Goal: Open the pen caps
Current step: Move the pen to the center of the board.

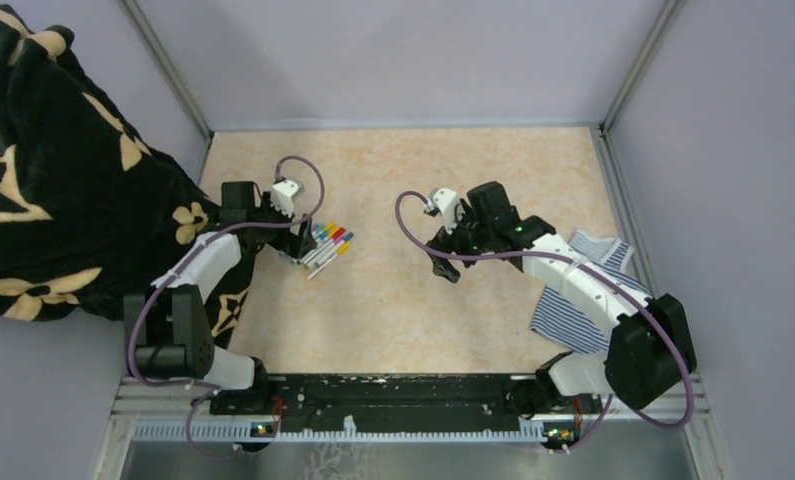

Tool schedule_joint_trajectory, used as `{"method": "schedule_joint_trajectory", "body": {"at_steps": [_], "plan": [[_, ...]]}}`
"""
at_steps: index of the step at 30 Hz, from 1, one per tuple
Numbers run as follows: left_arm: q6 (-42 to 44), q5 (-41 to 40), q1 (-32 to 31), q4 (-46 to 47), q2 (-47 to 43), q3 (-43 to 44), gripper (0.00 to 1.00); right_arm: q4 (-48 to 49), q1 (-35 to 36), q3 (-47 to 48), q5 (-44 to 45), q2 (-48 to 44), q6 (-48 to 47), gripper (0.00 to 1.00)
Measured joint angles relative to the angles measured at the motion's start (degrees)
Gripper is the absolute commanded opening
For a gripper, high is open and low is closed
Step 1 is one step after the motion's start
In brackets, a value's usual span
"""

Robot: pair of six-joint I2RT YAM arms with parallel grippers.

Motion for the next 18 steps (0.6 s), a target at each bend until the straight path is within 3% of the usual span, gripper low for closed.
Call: {"method": "schedule_joint_trajectory", "body": {"at_steps": [18], "plan": [[-1.1,0.7,0.0,1.5,12.6,4.9,0.99,1.9,0.0,-0.4,-1.5,0.8,1.0,0.99]]}}
